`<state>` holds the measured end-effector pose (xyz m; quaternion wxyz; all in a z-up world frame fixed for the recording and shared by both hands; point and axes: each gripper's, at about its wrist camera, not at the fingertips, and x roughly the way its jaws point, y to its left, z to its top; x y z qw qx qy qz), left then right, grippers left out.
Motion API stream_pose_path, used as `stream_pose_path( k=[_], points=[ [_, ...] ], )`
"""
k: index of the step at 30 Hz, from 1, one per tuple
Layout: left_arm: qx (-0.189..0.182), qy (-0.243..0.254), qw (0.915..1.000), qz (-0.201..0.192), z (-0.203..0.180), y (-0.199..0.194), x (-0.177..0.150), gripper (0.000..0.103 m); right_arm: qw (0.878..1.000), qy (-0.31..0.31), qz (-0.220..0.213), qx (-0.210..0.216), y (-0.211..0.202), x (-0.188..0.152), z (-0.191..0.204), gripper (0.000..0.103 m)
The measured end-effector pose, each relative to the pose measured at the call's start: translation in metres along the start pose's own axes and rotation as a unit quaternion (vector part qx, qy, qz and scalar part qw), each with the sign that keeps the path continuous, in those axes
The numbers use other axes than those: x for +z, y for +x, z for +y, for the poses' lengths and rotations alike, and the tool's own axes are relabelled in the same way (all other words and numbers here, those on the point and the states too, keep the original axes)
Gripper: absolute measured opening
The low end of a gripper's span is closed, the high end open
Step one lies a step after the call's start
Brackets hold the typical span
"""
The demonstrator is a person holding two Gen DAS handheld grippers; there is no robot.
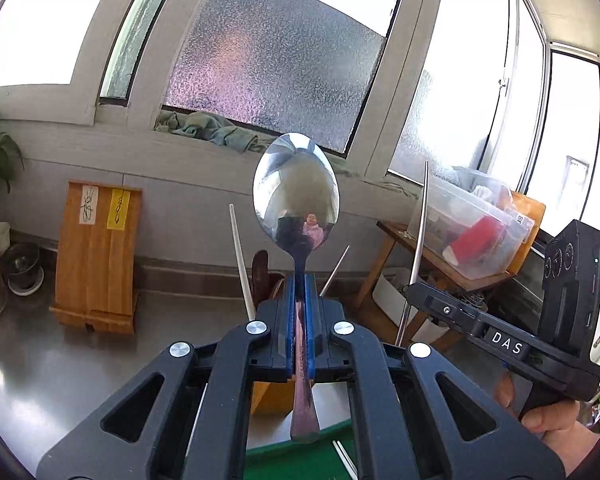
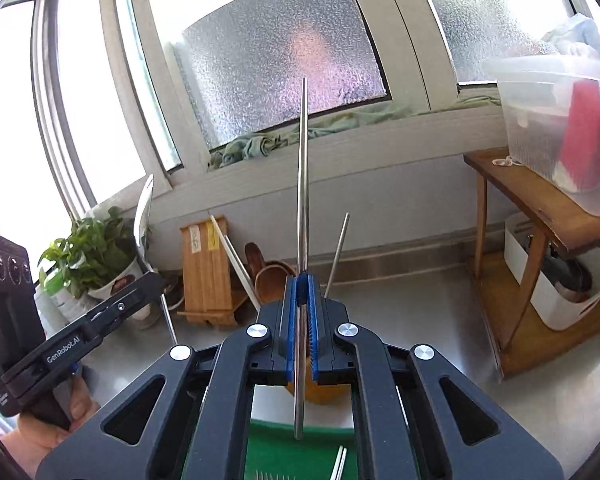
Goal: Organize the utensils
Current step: 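Lift the spoon and chopstick and lower them into the orange holder, then open both tools to release the utensils and pull back to the tray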
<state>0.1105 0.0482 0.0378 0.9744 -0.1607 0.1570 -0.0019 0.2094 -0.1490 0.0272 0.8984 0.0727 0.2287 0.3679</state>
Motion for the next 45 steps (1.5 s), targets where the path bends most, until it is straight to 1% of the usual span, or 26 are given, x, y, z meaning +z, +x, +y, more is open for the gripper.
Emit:
stream_pose_path(
  k=[5,9,14,19,25,28,35,39,40,41,43,44,45],
  points=[
    [0.008,-0.002,0.9997,-0.024,0.003,0.035,0.013,0.003,1.0,-0.003,-0.022,0.006,0.028,0.017,0.003,0.006],
    [0.013,-0.007,0.9997,-0.019,0.009,0.063,0.009,0.003,1.0,0.002,-0.026,0.003,0.048,0.022,-0.002,0.006],
    [0.018,-0.001,0.9998,-0.012,0.016,0.081,-0.008,0.003,1.0,0.006,-0.016,-0.002,0.063,0.013,-0.012,0.006],
    [0.009,0.026,0.9995,-0.013,0.016,0.081,-0.024,0.003,1.0,-0.004,-0.001,0.002,0.068,-0.002,-0.017,0.006],
    [-0.011,0.064,0.9979,-0.009,0.012,0.076,-0.041,0.003,0.999,-0.022,0.021,0.011,0.068,-0.02,-0.019,0.006],
    [-0.018,0.06,0.998,-0.005,0.015,0.075,-0.047,0.003,0.999,-0.027,0.037,0.012,0.07,-0.028,-0.021,0.006],
    [-0.029,0.046,0.9981,0.029,0.022,0.078,-0.062,0.004,0.997,-0.036,0.065,0.012,0.076,-0.044,-0.022,0.006],
    [-0.032,0.031,0.998,0.044,0.026,0.077,-0.062,0.004,0.996,-0.04,0.084,0.014,0.078,-0.052,-0.022,0.009],
    [-0.032,0.028,0.998,0.046,0.027,0.075,-0.062,0.009,0.995,-0.04,0.089,0.016,0.079,-0.053,-0.022,0.009],
    [-0.031,0.025,0.9979,0.051,0.027,0.074,-0.061,0.02,0.995,-0.041,0.091,0.015,0.078,-0.053,-0.022,0.01],
    [-0.027,0.021,0.9984,0.044,0.028,0.066,-0.061,0.027,0.995,-0.046,0.093,0.01,0.073,-0.053,-0.021,0.011],
    [-0.027,0.019,0.9986,0.041,0.028,0.06,-0.06,0.028,0.995,-0.046,0.093,0.01,0.07,-0.053,-0.021,0.016],
    [-0.026,0.015,0.9988,0.038,0.029,0.054,-0.058,0.03,0.995,-0.046,0.092,0.009,0.065,-0.053,-0.021,0.031]
  ],
)
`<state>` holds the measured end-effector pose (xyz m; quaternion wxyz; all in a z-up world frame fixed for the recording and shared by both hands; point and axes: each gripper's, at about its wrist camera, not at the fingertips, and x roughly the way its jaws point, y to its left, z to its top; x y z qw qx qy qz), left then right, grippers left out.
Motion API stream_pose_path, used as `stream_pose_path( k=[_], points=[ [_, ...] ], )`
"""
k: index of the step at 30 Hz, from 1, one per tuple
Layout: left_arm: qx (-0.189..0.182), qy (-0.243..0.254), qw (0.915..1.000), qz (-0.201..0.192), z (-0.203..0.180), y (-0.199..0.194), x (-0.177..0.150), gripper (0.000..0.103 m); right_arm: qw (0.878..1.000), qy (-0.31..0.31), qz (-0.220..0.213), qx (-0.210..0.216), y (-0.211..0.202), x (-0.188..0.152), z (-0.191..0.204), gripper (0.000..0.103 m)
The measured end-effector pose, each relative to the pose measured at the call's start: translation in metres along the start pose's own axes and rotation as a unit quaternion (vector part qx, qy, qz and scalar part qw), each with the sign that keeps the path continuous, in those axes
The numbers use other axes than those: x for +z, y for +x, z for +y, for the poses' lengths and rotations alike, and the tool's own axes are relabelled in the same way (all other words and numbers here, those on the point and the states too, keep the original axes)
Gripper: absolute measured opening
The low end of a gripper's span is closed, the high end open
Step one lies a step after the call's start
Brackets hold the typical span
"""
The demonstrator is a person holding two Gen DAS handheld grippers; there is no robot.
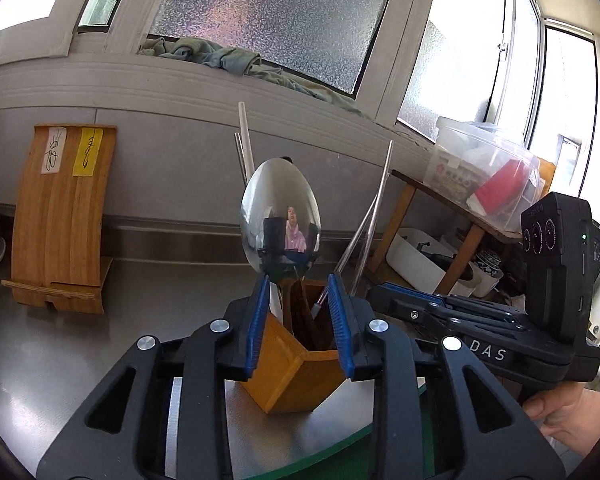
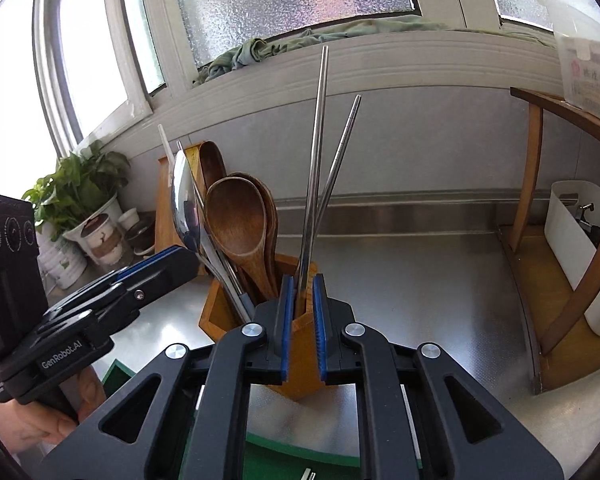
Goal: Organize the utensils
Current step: 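Open both tools to release the utensils and pull back to the tray, then grasp a metal fork with the left tool while the right tool grasps a metal chopstick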
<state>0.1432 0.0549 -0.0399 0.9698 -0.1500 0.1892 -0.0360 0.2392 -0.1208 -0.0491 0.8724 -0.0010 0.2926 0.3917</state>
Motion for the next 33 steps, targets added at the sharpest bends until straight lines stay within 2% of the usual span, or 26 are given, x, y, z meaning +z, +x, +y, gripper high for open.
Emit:
stream_pose_path(
  k=[2,5,6,7,8,9,11,12,17,21,24,27,28,30,31,33],
  points=[
    [0.002,-0.007,1.0,-0.006,0.0,-0.013,0.001,0.041,1.0,0.005,-0.005,-0.004,-0.011,-0.002,-0.003,0.054],
    [0.01,-0.016,0.9998,-0.01,0.002,-0.03,0.001,0.053,1.0,0.013,-0.005,-0.012,-0.026,-0.004,-0.007,0.056],
    [0.013,-0.021,0.9997,-0.009,0.004,-0.036,0.0,0.057,1.0,0.014,-0.004,-0.016,-0.031,-0.005,-0.008,0.067],
    [0.017,-0.026,0.9995,-0.006,0.005,-0.041,-0.001,0.068,1.0,0.014,-0.004,-0.02,-0.037,-0.006,-0.008,0.074],
    [0.021,-0.031,0.9993,-0.004,0.007,-0.048,-0.001,0.077,1.0,0.014,-0.004,-0.023,-0.042,-0.008,-0.009,0.087],
    [0.025,-0.034,0.9991,-0.002,0.008,-0.054,-0.002,0.081,1.0,0.014,-0.003,-0.023,-0.048,-0.009,-0.008,0.094],
    [0.03,-0.037,0.9988,0.006,0.008,-0.064,-0.004,0.093,1.0,0.01,0.007,-0.023,-0.057,-0.012,-0.007,0.1],
    [0.034,-0.041,0.9985,0.011,0.009,-0.069,-0.005,0.095,1.0,0.007,0.016,-0.026,-0.061,-0.013,-0.005,0.1],
    [0.046,-0.082,0.9929,0.072,0.011,-0.086,-0.015,0.095,0.996,0.016,0.079,-0.025,-0.074,-0.022,0.0,0.1],
    [0.04,-0.119,0.9823,0.139,0.011,-0.093,-0.027,0.095,0.991,0.031,0.126,-0.014,-0.084,-0.032,0.004,0.1],
    [0.046,-0.118,0.9734,0.191,0.008,-0.094,-0.039,0.095,0.984,0.049,0.17,0.0,-0.086,-0.043,0.004,0.1],
    [0.042,-0.122,0.9605,0.247,0.006,-0.089,-0.055,0.095,0.976,0.063,0.209,0.006,-0.083,-0.058,0.005,0.097],
    [0.039,-0.124,0.9566,0.261,0.006,-0.088,-0.06,0.095,0.973,0.07,0.221,0.013,-0.082,-0.063,0.005,0.094],
    [0.03,-0.134,0.9482,0.286,0.006,-0.084,-0.071,0.095,0.963,0.084,0.252,0.036,-0.078,-0.073,0.007,0.072],
    [0.022,-0.143,0.9438,0.297,0.006,-0.082,-0.075,0.093,0.959,0.086,0.267,0.039,-0.075,-0.079,0.009,0.066],
    [0.003,-0.162,0.934,0.319,0.007,-0.077,-0.085,0.079,0.951,0.08,0.296,0.028,-0.069,-0.09,0.014,0.039]
  ],
)
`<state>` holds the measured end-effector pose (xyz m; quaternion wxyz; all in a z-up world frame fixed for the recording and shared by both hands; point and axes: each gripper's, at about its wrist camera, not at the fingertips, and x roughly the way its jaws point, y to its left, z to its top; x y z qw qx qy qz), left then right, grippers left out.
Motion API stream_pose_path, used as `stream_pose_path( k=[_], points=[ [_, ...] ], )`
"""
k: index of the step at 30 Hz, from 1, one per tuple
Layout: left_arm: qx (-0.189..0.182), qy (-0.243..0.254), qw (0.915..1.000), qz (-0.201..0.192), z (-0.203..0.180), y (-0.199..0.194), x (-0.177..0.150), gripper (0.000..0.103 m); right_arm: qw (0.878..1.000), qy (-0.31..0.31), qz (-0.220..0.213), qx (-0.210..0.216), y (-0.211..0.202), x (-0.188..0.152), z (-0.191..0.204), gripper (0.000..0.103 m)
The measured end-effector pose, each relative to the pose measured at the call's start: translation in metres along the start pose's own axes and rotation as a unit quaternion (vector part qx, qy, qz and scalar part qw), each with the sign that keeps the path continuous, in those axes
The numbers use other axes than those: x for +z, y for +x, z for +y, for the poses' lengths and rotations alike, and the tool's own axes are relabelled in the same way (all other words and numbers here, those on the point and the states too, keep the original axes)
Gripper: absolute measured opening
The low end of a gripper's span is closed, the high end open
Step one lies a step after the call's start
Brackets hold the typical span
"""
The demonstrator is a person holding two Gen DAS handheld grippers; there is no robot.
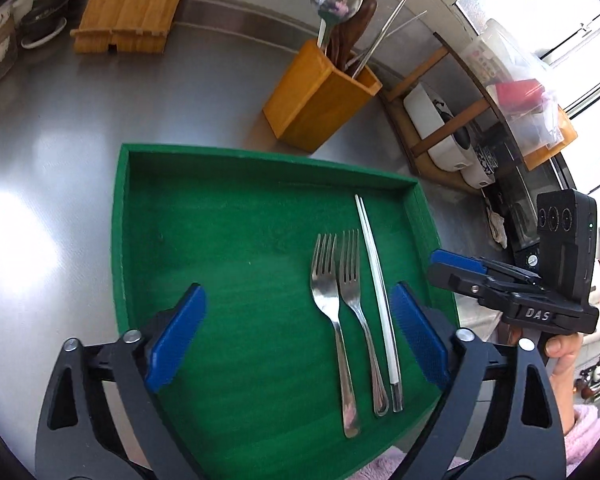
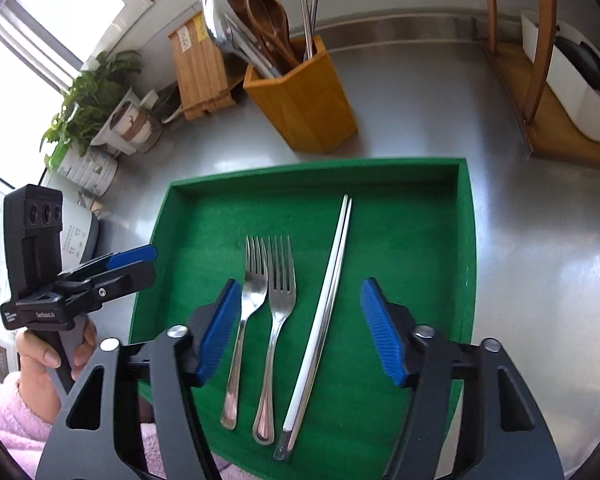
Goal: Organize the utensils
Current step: 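Grasp a metal fork with the left tool while the right tool grasps a metal chopstick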
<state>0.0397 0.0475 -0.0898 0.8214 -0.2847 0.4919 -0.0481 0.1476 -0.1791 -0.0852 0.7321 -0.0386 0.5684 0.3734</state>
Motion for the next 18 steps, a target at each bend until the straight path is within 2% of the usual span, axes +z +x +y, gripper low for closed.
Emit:
stream_pose_path(
  k=[2,3,5,8,12,18],
  points=[
    [-0.009,-0.005,0.9997,0.023,0.0,0.009,-0.004,0.058,0.999,0.013,0.031,-0.013,0.012,-0.005,-0.002,0.025],
    [-0.01,-0.006,0.9994,0.032,0.0,0.013,-0.005,0.055,0.999,0.024,0.047,-0.015,0.019,-0.007,-0.005,0.017],
    [-0.007,-0.006,0.999,0.045,-0.002,0.019,-0.008,0.046,0.997,0.038,0.063,-0.028,0.027,-0.01,-0.008,0.011],
    [-0.005,-0.005,0.9987,0.051,-0.005,0.024,-0.013,0.046,0.996,0.037,0.07,-0.048,0.033,-0.011,-0.008,0.006],
    [-0.006,0.0,0.9984,0.056,-0.011,0.026,-0.017,0.046,0.996,0.025,0.077,-0.049,0.038,-0.012,0.0,0.006],
    [0.012,0.019,0.9977,0.065,-0.022,0.034,-0.02,0.046,0.994,0.006,0.087,-0.068,0.042,-0.01,0.007,0.007]
  ],
)
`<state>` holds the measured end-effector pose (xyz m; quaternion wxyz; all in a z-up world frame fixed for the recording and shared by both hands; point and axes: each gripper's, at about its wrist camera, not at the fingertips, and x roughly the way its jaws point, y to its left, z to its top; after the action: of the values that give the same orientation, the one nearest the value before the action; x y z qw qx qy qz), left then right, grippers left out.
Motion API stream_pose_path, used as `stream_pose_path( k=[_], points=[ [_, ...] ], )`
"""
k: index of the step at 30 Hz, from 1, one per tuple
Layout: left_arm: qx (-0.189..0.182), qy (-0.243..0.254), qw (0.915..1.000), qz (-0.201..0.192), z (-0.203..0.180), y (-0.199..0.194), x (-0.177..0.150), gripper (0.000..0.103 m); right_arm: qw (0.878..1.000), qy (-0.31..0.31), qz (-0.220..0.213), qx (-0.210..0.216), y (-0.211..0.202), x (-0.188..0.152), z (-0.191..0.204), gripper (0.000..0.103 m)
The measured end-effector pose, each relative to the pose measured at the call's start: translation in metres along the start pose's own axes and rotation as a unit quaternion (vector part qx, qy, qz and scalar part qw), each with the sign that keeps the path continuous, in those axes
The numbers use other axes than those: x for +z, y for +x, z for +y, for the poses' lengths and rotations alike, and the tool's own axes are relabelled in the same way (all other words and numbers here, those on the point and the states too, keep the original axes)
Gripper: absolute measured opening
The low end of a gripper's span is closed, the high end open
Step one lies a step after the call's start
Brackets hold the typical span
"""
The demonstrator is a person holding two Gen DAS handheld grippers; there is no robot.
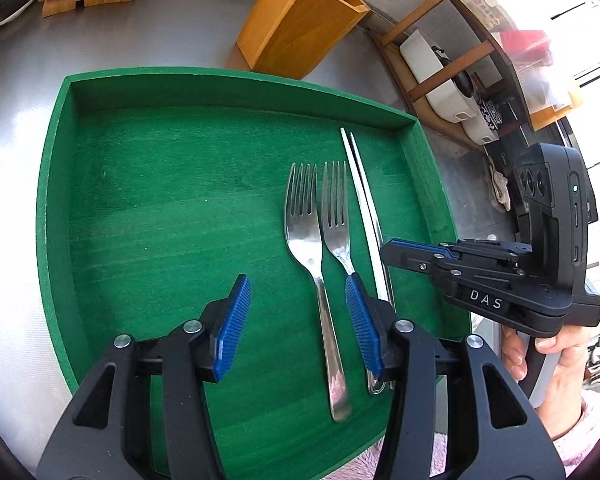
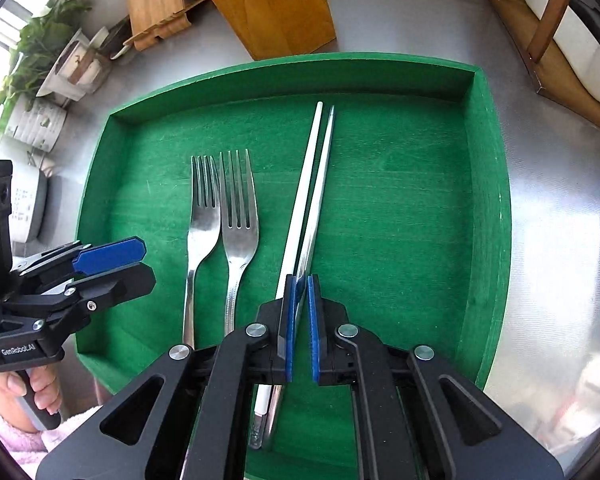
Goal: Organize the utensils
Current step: 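Grasp a metal fork with the left tool while the right tool grasps a metal chopstick, then lift the fork and chopstick and lower them into the orange holder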
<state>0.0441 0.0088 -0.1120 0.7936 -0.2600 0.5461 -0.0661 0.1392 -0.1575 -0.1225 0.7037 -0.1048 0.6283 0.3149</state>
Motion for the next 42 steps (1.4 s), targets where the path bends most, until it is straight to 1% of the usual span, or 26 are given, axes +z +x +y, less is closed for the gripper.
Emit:
stream_pose_path(
  k=[1,3,4,6,10,12,13,16,18,19,22,24,25,26,27,28,29,30,35,37,42],
  points=[
    [0.01,0.007,0.9999,-0.001,-0.003,0.001,-0.001,0.046,1.0,-0.002,0.002,-0.005,0.0,0.0,0.0,0.007],
    [0.041,0.035,0.9985,-0.006,-0.013,0.003,-0.001,0.046,1.0,-0.002,0.005,-0.022,0.0,0.001,0.001,0.008],
    [0.051,0.047,0.9976,-0.008,-0.017,0.003,-0.002,0.046,0.999,-0.003,0.007,-0.032,-0.001,0.0,0.0,0.008],
    [0.058,0.063,0.9963,-0.008,-0.023,0.006,-0.003,0.046,0.999,0.003,0.009,-0.043,-0.003,0.0,-0.005,0.01],
    [0.084,0.086,0.9927,-0.008,-0.034,0.015,-0.006,0.046,0.999,0.027,0.015,-0.03,-0.004,0.001,-0.019,0.01],
    [0.101,0.093,0.9904,-0.01,-0.037,0.019,-0.008,0.043,0.999,0.032,0.016,-0.027,-0.004,0.001,-0.022,0.011],
    [0.113,0.099,0.9886,-0.011,-0.039,0.021,-0.009,0.04,0.999,0.035,0.016,-0.025,-0.004,0.002,-0.023,0.011],
    [0.137,0.12,0.9831,-0.017,-0.046,0.024,-0.012,0.039,0.999,0.04,0.017,-0.021,-0.001,0.004,-0.024,0.013],
    [0.151,0.128,0.9801,-0.019,-0.05,0.026,-0.014,0.039,0.999,0.043,0.018,-0.009,-0.002,0.004,-0.024,0.025],
    [0.157,0.132,0.9786,-0.019,-0.051,0.027,-0.014,0.039,0.999,0.041,0.018,-0.009,-0.001,0.005,-0.023,0.027],
    [0.179,0.153,0.9718,-0.018,-0.057,0.03,-0.017,0.039,0.999,0.024,0.017,-0.03,-0.001,0.005,-0.014,0.028],
    [0.193,0.163,0.9673,-0.016,-0.059,0.031,-0.018,0.038,0.999,0.01,0.019,-0.048,0.0,0.003,-0.008,0.026],
    [0.197,0.163,0.9666,-0.016,-0.059,0.03,-0.019,0.035,0.998,0.006,0.019,-0.052,0.001,0.003,-0.005,0.026],
    [0.204,0.161,0.9654,-0.015,-0.058,0.029,-0.019,0.027,0.998,0.004,0.019,-0.056,0.001,0.004,-0.002,0.025],
    [0.214,0.16,0.9634,-0.015,-0.058,0.028,-0.018,0.022,0.998,0.004,0.019,-0.058,0.001,0.004,-0.002,0.024],
    [0.22,0.158,0.9626,-0.016,-0.056,0.027,-0.018,0.015,0.998,0.005,0.02,-0.063,0.001,0.004,-0.001,0.022],
    [0.214,0.154,0.9645,-0.014,-0.054,0.026,-0.017,0.014,0.997,0.006,0.02,-0.071,0.001,0.004,-0.002,0.016],
    [0.21,0.151,0.9658,-0.013,-0.053,0.026,-0.016,0.014,0.997,0.008,0.02,-0.074,0.002,0.005,-0.002,0.011],
    [0.214,0.142,0.9665,-0.01,-0.051,0.025,-0.013,0.008,0.997,0.016,0.022,-0.066,0.002,0.003,-0.007,0.008],
    [0.208,0.129,0.9695,-0.006,-0.048,0.025,-0.01,0.005,0.998,0.019,0.023,-0.062,0.002,0.003,-0.008,0.007],
    [0.183,0.109,0.9772,0.004,-0.04,0.021,-0.003,0.005,0.998,0.027,0.023,-0.046,0.002,0.004,-0.02,0.006]
  ],
)
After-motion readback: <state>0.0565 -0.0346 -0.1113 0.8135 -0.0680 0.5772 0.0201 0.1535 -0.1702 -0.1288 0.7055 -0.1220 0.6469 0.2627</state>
